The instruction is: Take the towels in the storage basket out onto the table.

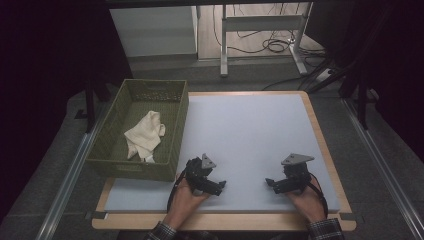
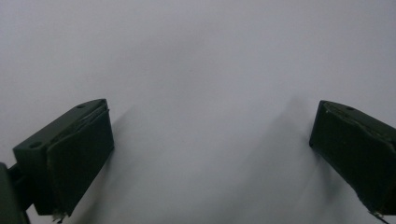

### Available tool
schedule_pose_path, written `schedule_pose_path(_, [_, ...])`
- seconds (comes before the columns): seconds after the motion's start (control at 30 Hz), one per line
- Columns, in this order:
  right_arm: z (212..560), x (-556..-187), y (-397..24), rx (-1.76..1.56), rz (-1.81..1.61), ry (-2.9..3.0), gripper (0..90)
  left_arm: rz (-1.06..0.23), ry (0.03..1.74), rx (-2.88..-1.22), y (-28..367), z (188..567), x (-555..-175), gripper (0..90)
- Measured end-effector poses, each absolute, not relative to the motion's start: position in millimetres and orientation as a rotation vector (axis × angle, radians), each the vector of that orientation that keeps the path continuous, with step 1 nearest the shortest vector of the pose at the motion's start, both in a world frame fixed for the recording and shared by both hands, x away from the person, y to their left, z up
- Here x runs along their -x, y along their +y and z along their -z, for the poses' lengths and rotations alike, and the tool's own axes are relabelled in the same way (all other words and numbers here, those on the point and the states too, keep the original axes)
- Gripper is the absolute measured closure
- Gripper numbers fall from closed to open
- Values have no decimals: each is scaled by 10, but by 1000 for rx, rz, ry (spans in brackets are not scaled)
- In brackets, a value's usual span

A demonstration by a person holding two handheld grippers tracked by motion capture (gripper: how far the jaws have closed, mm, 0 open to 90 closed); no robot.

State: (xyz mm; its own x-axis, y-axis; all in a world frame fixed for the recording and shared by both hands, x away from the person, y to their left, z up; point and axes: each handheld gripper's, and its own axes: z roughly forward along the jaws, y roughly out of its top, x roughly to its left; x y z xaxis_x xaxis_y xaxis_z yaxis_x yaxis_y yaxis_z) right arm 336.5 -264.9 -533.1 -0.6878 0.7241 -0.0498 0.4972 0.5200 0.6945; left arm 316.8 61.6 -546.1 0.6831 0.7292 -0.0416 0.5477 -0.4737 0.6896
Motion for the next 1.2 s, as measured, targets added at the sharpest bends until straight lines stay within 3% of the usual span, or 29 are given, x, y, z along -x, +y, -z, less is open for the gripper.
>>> schedule_pose_path(1.2, [5331, -3364, -2650, -1014, -956, 2430, 0, -338, 977, -2205, 609, 5456, -3176, 0])
